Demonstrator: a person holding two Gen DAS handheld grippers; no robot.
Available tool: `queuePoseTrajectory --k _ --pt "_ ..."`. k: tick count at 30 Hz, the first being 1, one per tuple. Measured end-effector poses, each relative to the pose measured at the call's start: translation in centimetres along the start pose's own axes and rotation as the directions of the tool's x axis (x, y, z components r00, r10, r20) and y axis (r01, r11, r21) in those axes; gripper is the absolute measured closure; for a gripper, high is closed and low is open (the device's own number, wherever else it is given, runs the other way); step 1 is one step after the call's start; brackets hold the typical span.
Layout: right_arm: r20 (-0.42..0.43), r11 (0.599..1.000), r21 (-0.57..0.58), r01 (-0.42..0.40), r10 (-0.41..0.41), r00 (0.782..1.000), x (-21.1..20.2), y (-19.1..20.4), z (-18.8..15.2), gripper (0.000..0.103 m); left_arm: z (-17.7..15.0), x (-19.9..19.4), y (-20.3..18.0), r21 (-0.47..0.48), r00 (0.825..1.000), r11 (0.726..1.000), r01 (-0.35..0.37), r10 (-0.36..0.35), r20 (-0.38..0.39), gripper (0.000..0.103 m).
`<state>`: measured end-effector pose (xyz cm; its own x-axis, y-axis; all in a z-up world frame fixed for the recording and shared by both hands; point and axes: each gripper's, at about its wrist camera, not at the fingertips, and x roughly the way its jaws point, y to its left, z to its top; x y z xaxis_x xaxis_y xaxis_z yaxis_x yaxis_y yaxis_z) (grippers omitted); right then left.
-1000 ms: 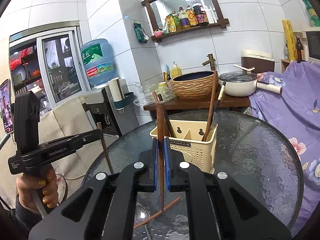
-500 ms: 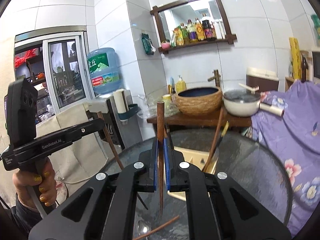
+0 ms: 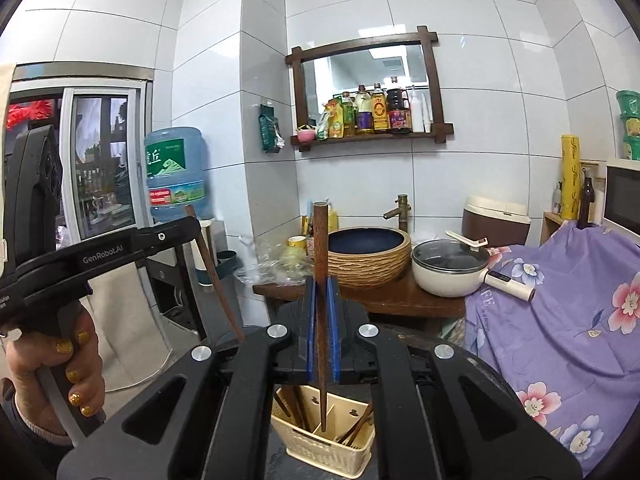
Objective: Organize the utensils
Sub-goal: 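Carry both chopsticks upright over the basket and open both tools to release them, then move both open tools back down to the last utensils on the table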
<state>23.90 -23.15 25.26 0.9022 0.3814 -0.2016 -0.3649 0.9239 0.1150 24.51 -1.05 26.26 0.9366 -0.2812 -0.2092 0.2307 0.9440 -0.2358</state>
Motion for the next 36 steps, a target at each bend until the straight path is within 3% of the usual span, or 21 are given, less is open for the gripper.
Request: queuePoseTrajectory --k 5,14,28,29,31,32,33,36 --pt "-0.026 0.999 0.024 0.029 -0.028 0.999 2.3 -1.3 -3.1 0.096 -2.9 2.4 0.4 0.010 1.000 1.000 -0.023 0.023 -0.006 0.097" --pt "-0.108 0.996 0.070 0.051 -0.043 0.993 5.4 -2.7 -9.3 0.096 -9.4 6.0 2.0 0.014 0.991 0.998 -0.056 0.057 -0.123 0.097" --pt "-0.153 0.994 0.094 0.050 -0.035 0.988 7.1 -3.0 -12.3 0.096 -13.6 8.0 2.9 0.012 0.972 0.998 -0.064 0.065 -0.225 0.096" --pt "-0.149 0.995 0.091 0.049 -0.035 0.988 7.0 -3.0 -12.3 0.096 -13.7 8.1 2.8 0.016 0.971 0.998 -0.058 0.060 -0.233 0.091" --pt "-0.146 0.996 0.076 0.049 -0.038 0.989 6.7 -2.8 -12.3 0.096 -13.8 7.9 2.8 0.017 0.971 0.998 -0.054 0.057 -0.234 0.066" --pt "-0.148 0.996 0.067 0.053 -0.043 0.988 6.6 -2.7 -12.3 0.095 -13.8 7.6 2.8 0.013 0.973 0.998 -0.054 0.055 -0.225 0.045" --pt "-0.142 0.996 0.065 0.061 -0.051 0.989 6.3 -2.7 -12.3 0.090 -13.7 6.9 2.9 0.005 0.980 0.999 -0.054 0.054 -0.191 0.034" --pt "-0.120 0.995 0.078 0.058 -0.048 0.992 5.0 -2.8 -12.8 0.049 -13.5 5.3 2.8 0.014 0.986 0.999 -0.048 0.049 -0.158 0.027"
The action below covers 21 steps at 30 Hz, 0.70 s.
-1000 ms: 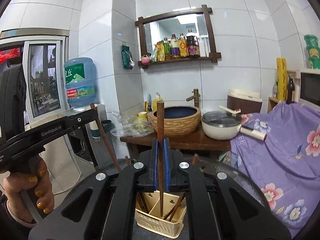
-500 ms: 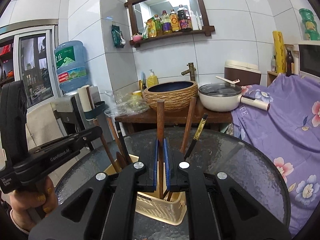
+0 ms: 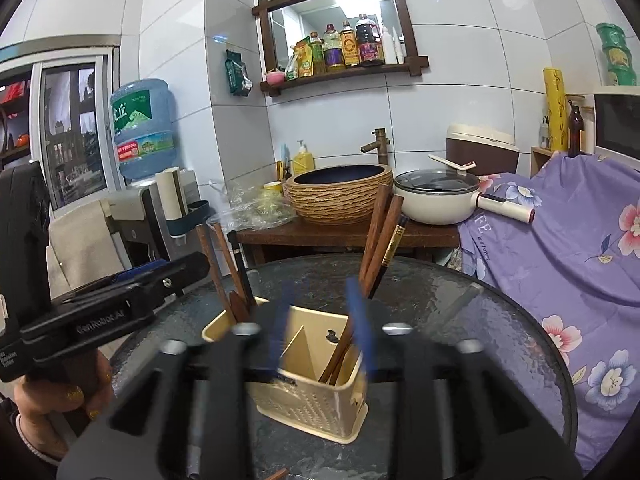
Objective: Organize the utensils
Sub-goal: 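Move both open tools back down to the last utensils on the table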
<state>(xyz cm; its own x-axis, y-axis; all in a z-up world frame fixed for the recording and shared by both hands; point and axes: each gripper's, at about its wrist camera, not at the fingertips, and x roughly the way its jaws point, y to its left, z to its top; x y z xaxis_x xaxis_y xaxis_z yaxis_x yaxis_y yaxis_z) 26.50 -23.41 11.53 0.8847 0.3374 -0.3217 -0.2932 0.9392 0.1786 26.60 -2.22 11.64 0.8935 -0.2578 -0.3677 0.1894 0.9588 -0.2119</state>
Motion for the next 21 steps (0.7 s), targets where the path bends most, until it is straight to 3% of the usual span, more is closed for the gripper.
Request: queuePoseTrajectory --k 1,3,6,10,13,17,21 --pt "0.009 1.000 0.007 0.003 -0.003 1.000 -0.5 0.0 -0.3 0.046 -0.1 -0.5 0.0 0.009 1.000 1.000 0.000 0.000 0.001 0.024" --pt "-0.004 1.000 0.011 0.015 -0.015 1.000 -1.3 0.0 -1.0 0.046 -0.4 -1.7 0.5 0.014 0.999 0.999 -0.034 0.034 0.019 0.005" --pt "-0.067 0.998 0.042 0.040 -0.038 0.997 -2.2 -0.1 -2.6 0.045 -1.7 -3.2 2.0 -0.005 0.995 0.995 -0.095 0.095 0.024 0.006" --pt "-0.217 0.998 0.049 0.028 -0.017 0.976 -2.0 0.8 -5.5 0.045 -4.0 -3.8 3.6 0.004 0.990 0.992 -0.126 0.126 -0.071 0.006" --pt "-0.346 0.999 0.042 0.007 0.008 0.938 -1.2 2.1 -8.7 0.045 -6.1 -4.1 4.5 0.035 0.977 0.986 -0.161 0.164 -0.138 0.006" --pt "-0.509 0.994 0.105 -0.006 0.059 0.859 1.0 3.0 -12.9 0.054 -8.8 -4.1 5.7 0.053 0.953 0.979 -0.198 0.205 -0.223 0.006" --pt "-0.586 0.992 0.125 0.015 0.062 0.808 2.9 3.6 -15.4 0.064 -10.7 -4.5 6.9 0.041 0.943 0.977 -0.210 0.213 -0.255 0.006"
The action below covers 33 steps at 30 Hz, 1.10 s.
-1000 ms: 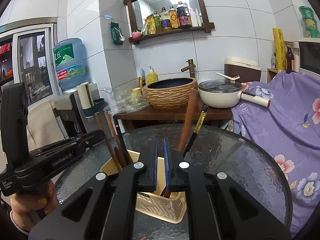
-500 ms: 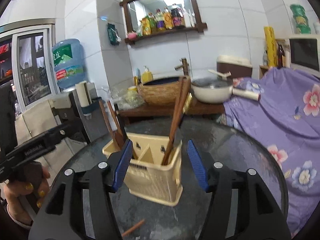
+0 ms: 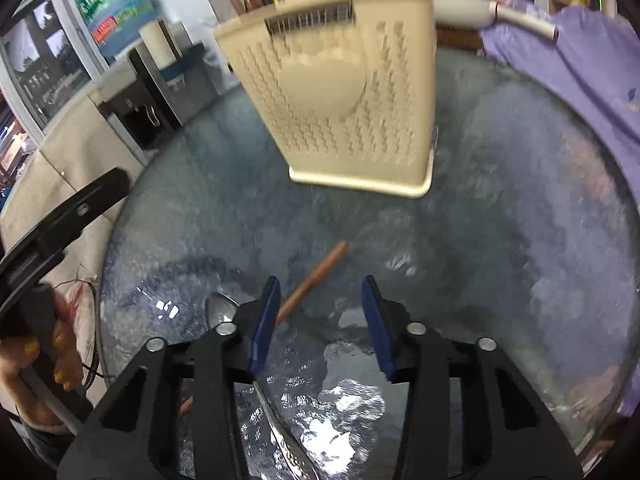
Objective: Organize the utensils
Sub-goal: 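Move both open tools back down to the last utensils on the table, then grasp the last wooden chopstick with the right tool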
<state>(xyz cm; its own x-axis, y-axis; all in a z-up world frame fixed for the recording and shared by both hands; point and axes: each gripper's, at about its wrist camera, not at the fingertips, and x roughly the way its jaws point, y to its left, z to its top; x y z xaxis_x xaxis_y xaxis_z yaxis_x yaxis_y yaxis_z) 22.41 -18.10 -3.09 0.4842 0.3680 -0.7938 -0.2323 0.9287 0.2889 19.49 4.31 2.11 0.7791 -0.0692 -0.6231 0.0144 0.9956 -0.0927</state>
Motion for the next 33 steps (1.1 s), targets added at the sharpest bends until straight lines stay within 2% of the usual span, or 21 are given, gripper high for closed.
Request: queuePoseTrajectory --k 8,11,13,20,23,28,33 --pt "-0.066 0.997 0.079 0.011 -0.006 0.998 3.1 0.0 0.2 0.066 -2.6 0.6 0.2 0.038 0.999 0.999 -0.013 0.015 -0.049 0.010" --pt "-0.059 0.996 0.087 0.022 -0.016 0.998 3.5 0.2 0.6 0.074 -3.3 0.8 0.4 0.031 0.998 0.999 -0.008 0.010 -0.065 0.013" --pt "-0.067 0.995 0.094 0.026 -0.019 0.998 4.0 0.3 1.1 0.084 -3.6 0.9 0.5 0.021 0.997 1.000 -0.003 0.004 -0.075 0.014" --pt "-0.076 0.994 0.103 0.030 -0.023 0.997 4.8 0.8 2.0 0.091 -4.1 0.3 0.1 0.047 0.997 0.999 -0.006 0.009 -0.070 0.015" --pt "-0.080 0.992 0.126 0.012 -0.002 0.997 4.9 0.5 2.2 0.095 -4.5 0.2 0.0 0.046 0.996 0.999 0.018 -0.014 -0.087 0.016" --pt "-0.060 0.988 0.153 -0.013 0.023 0.998 3.9 -0.9 2.0 0.096 -5.5 -0.2 -0.4 0.031 0.991 0.997 0.070 -0.065 -0.120 0.025" --pt "-0.030 0.984 0.170 -0.060 0.066 0.997 1.9 -1.9 1.7 0.096 -6.5 -0.5 -1.7 0.005 0.970 0.985 0.173 -0.169 -0.174 0.035"
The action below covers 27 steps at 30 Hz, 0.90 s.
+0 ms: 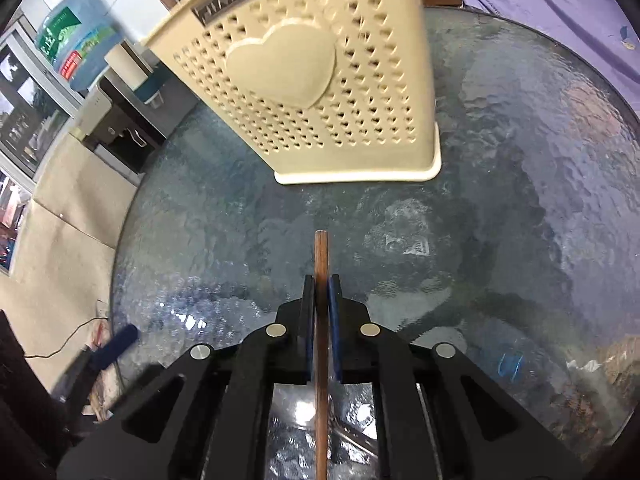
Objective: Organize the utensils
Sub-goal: 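Grasp the last wooden chopstick with the right tool, then close the left tool on the metal spoon while the right holds the chopstick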
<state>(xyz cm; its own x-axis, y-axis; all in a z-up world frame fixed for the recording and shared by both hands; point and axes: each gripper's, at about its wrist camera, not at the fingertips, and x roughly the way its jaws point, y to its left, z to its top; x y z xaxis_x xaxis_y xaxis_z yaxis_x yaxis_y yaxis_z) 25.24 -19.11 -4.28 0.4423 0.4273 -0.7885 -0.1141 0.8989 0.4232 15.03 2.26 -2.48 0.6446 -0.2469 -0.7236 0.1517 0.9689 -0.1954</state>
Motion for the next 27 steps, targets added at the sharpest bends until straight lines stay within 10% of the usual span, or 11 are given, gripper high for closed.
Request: queuePoseTrajectory --k 10,27 --pt "0.064 1.000 0.000 -0.011 0.011 0.998 -4.3 -2.3 0.1 0.096 -2.0 1.3 -3.4 -0.021 0.984 0.991 0.136 -0.137 -0.109 0.054" --pt "0.087 1.000 0.003 0.027 -0.027 0.996 -6.8 -6.8 -0.4 0.096 -0.9 4.9 -5.2 -0.047 0.983 0.993 0.104 -0.109 -0.146 0.078"
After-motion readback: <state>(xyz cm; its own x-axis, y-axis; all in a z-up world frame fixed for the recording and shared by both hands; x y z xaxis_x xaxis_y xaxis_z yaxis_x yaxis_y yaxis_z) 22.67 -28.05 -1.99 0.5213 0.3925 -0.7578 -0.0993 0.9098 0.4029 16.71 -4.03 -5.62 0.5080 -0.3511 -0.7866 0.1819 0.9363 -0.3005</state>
